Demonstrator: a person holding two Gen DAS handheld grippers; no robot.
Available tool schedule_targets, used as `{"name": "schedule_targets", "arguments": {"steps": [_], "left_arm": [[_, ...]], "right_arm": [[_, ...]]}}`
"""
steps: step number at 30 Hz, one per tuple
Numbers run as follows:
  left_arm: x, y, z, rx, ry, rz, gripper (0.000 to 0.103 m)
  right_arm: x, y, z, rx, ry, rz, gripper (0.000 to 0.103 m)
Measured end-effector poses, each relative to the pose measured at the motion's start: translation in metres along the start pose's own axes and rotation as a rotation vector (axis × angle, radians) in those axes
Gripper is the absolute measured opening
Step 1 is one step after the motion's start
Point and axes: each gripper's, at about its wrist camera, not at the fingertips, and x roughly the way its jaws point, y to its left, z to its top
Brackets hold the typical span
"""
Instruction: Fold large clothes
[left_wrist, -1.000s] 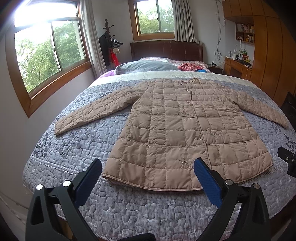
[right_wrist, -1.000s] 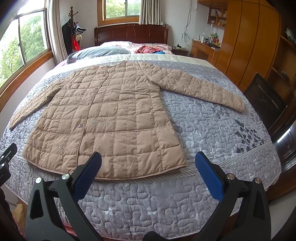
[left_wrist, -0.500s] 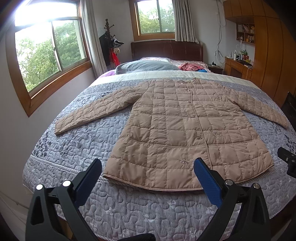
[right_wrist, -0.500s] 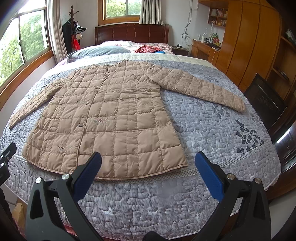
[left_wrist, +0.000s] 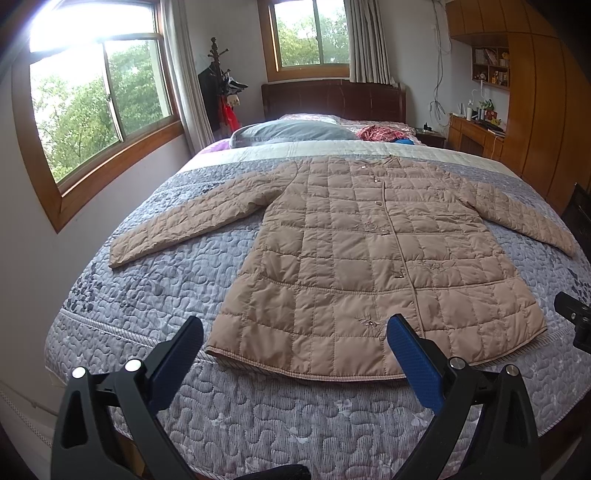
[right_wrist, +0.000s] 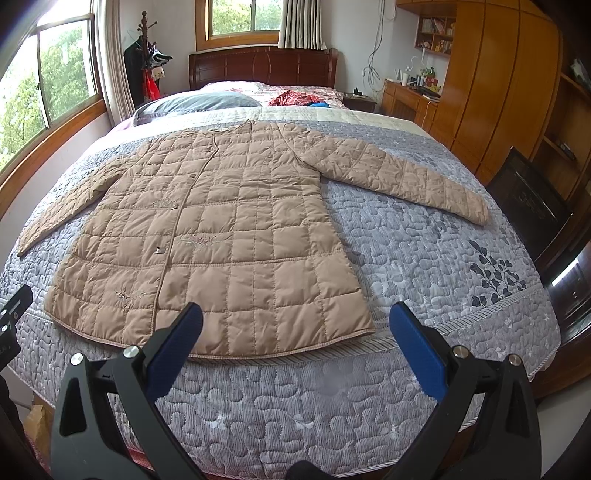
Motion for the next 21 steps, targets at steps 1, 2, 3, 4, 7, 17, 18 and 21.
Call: {"name": "schedule_targets", "arguments": {"steps": [1,2,3,4,7,17,18,21], "left_arm": [[0.0000,0.0000,0.0000,0.000,0.000,0.000,0.099],[-0.0001,0.0000,-0.0001,0.000,-0.001,0.001,0.099],[0.0003,0.0004,-0.0004,0.000,-0.002,0.001,0.099],[0.0001,0.0003,-0.0007,0.000,-0.003,0.001,0.099],[0.0015,0.0002,0.0001,0.001,-0.003,0.002,0.099],[0.0027,-0.0022,0.0039,0.013,-0.007,0.008,0.099],[0.0034,-0.0031,0.0043,0.016,-0.006,0.008,0.099],[0.0074,-0.0055,0.0059,0.025,-0.002,0.008,0.099]], "right_arm": [[0.0002,0.0001,0.0002,0.001,0.000,0.001,0.100],[0.0002,0.0005,0.0001,0.000,0.000,0.002,0.100],[0.0000,0.0001,0.0001,0.000,-0.001,0.001,0.100],[0.0003,0.0009,0.0008,-0.001,0.000,0.001,0.100],[0.0003,0.0005,0.0014,-0.001,0.000,0.002,0.100],[0.0014,0.0008,0.0031,-0.001,0.002,0.003,0.100],[0.0024,0.0014,0.0035,-0.002,0.004,0.001,0.100],[0.0067,0.0011,0.0063,-0.001,0.008,-0.007,0.100]]}}
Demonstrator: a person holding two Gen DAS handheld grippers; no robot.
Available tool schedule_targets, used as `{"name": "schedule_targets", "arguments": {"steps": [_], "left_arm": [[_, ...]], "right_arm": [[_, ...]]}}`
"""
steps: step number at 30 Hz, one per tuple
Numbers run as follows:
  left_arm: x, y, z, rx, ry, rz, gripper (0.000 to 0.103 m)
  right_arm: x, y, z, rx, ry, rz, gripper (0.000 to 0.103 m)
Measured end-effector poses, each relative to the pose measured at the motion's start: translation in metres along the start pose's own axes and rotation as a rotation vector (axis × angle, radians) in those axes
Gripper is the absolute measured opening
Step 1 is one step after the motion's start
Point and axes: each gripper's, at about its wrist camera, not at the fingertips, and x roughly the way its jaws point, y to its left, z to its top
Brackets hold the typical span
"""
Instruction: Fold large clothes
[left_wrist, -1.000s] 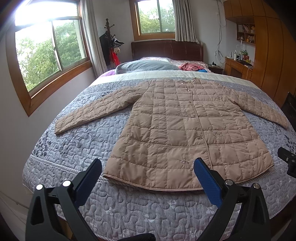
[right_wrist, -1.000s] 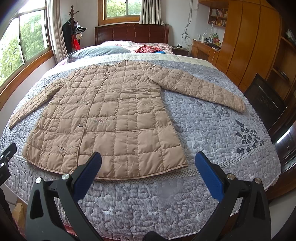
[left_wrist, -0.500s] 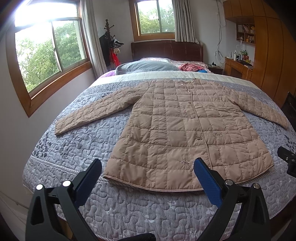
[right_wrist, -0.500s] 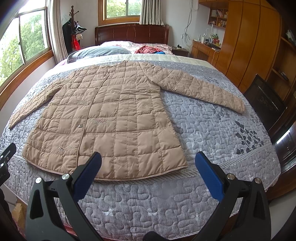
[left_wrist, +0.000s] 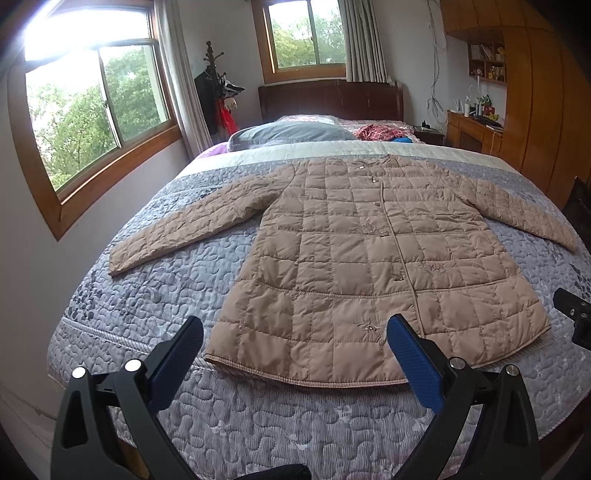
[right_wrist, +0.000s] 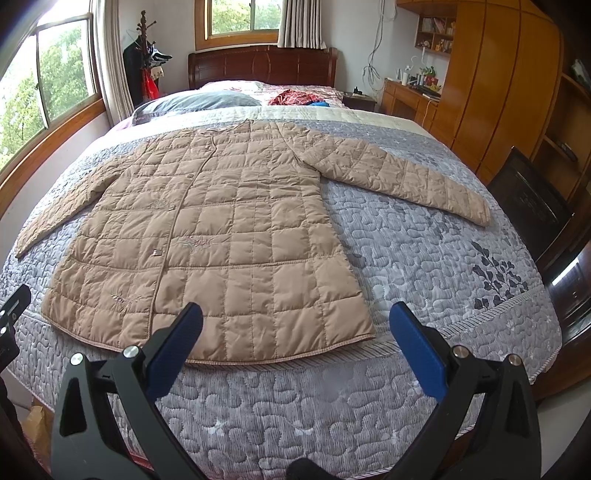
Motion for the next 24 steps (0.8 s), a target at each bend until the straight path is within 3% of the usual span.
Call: {"name": "schedule_targets", "arguments": {"steps": [6,10,15,19,21,24], "left_arm": [[0.028,-0.009,0.007,0.034,0.054,-0.034,0.099],[0.076,-0.018,0.019,0.069,0.188,-0.147,0.099],[0.131,-0.042,0.049,0.069,0.328,-0.258,0.099],[0.155,-0.076,0.085,0.136,0.281,-0.289,0.099],[0.165,-0.097,0.103,0.166,0.255,-0.342,0.099],[0.188,-0.126,0.129,0.191,0.273,-0.362,0.099]], "right_arm": [[0.023,-0.010,0.009,0.000,0.016,-0.006,0.100],[0.072,-0.035,0.028,0.008,0.116,0.024,0.100],[0.119,-0.125,0.063,0.245,0.161,0.083,0.100],[0.147,-0.204,0.080,0.405,0.167,0.069,0.100],[0.162,-0.245,0.085,0.478,0.180,0.040,0.100],[0.182,-0.304,0.094,0.556,0.190,-0.008,0.100]]}}
